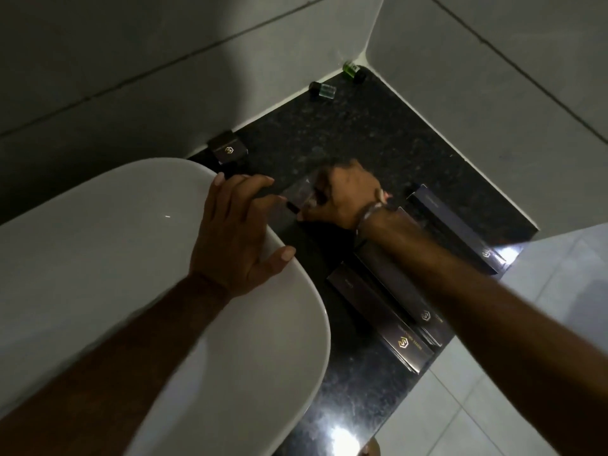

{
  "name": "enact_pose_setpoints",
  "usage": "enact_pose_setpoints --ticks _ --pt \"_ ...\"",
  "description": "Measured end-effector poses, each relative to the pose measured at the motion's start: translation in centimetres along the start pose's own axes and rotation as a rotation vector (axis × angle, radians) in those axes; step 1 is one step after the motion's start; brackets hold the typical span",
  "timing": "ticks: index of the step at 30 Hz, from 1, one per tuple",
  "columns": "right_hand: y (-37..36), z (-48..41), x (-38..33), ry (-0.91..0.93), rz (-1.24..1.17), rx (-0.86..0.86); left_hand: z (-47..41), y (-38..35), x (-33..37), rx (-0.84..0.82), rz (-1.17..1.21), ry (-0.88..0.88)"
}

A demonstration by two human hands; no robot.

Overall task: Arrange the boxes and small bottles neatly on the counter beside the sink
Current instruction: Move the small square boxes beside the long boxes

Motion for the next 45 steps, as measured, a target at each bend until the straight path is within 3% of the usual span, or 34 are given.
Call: enact_pose_setpoints --ticks 7,18,24,27,32,36,39,42,45 --pt "-2.8 5.8 -1.3 -0.046 0.082 -0.007 0.2 0.1 0.1 0.043 -0.016 -0.016" --pt "-3.6 6.9 -1.3 -0.089 0.043 0.061 0.1 0.1 0.3 0.074 -0.016 -0.021" --pt "-2.4 6.8 -1.1 -0.131 -0.039 0.110 0.1 -0.2 0.0 0.084 -0.010 -0.027" --pt "-0.7 4.7 -0.9 -0.144 -0.283 0.182 0.1 -0.3 -0.2 0.077 -0.004 -0.014" --pt "1.6 -2.6 -4.8 0.120 -0.257 0.221 0.1 -0.5 -0.2 0.081 -0.016 -0.016" --pt "2.8 -7.1 -9.6 0.407 0.018 0.129 0.1 -0.5 -0.2 0.066 -0.003 -0.018" --pt "3.7 -6.5 -11.2 0.488 0.031 0.265 0.0 -0.6 -0.3 0.074 -0.004 -0.021" --pt "2.0 -8.5 -11.9 0.398 0.166 0.202 0.0 -0.6 -0.3 0.077 -0.004 -0.016" --pt "1.9 -10.2 -11.5 0.212 0.036 0.175 0.0 -0.6 -0.1 0.075 0.005 -0.006"
Point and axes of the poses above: each hand's wrist, its own z-axis away from the middle knuckle, its own y-axis out of the back of the hand, x = y × z, the point moved 1 cm from there along -z, towards the middle knuckle, and after that the axes turned 1 degree about -x, right-handed, at the moved point
